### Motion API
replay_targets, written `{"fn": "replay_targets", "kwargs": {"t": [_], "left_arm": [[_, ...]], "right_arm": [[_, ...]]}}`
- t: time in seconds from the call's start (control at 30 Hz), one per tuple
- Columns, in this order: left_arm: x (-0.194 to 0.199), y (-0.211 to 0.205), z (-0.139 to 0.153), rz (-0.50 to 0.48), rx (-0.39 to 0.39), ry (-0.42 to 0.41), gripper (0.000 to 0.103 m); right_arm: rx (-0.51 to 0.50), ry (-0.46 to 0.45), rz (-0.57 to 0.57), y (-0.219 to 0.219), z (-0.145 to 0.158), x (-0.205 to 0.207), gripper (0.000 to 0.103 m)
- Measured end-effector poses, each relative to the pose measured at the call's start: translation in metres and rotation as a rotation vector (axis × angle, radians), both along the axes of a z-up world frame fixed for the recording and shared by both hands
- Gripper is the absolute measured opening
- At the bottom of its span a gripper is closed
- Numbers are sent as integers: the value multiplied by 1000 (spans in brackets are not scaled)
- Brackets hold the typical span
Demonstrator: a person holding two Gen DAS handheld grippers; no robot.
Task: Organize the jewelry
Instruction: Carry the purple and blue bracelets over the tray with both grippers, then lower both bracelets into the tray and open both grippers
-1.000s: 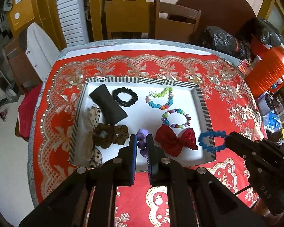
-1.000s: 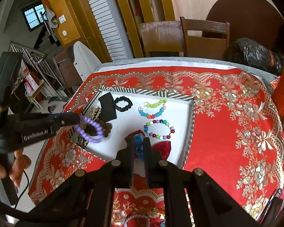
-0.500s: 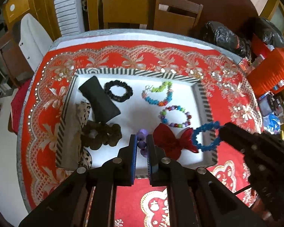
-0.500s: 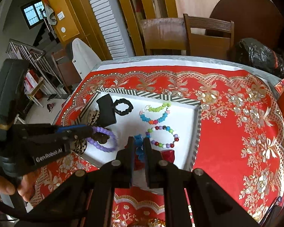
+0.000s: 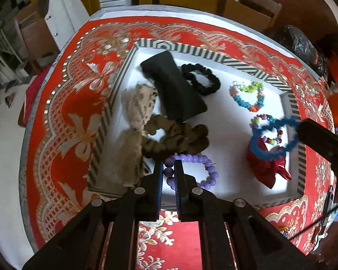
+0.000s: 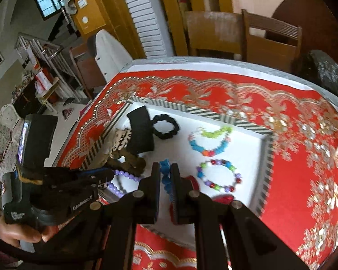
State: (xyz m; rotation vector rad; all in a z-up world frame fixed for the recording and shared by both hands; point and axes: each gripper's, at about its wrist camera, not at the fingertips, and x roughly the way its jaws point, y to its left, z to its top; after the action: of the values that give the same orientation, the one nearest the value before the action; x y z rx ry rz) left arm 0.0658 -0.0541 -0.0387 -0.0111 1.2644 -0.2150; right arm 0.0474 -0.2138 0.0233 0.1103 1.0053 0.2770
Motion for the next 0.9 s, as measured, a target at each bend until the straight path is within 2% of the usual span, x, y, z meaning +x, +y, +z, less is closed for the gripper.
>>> {"fn": "replay_targets", "kwargs": {"t": [0.27, 0.5, 0.63, 0.77, 0.87, 0.9], "left_arm": [[5, 7, -6, 5, 1, 10, 0], [9, 4, -11, -10, 3, 12, 0], [11, 0, -12, -16, 30, -2, 0], [12, -2, -11, -6, 21, -8, 0], [11, -3, -9, -2, 14, -9, 15], [11, -2, -8, 4, 5, -3, 17]], "right_arm": [[26, 47, 33, 14, -34, 43, 9], [-6, 144, -56, -7, -82, 72, 9], [14, 156, -60, -7, -90, 74, 9], [-13, 164, -47, 2, -92, 72, 18], [-38, 152, -42, 6, -85, 66, 21], [-36, 145, -47, 5, -81, 63, 22]]}}
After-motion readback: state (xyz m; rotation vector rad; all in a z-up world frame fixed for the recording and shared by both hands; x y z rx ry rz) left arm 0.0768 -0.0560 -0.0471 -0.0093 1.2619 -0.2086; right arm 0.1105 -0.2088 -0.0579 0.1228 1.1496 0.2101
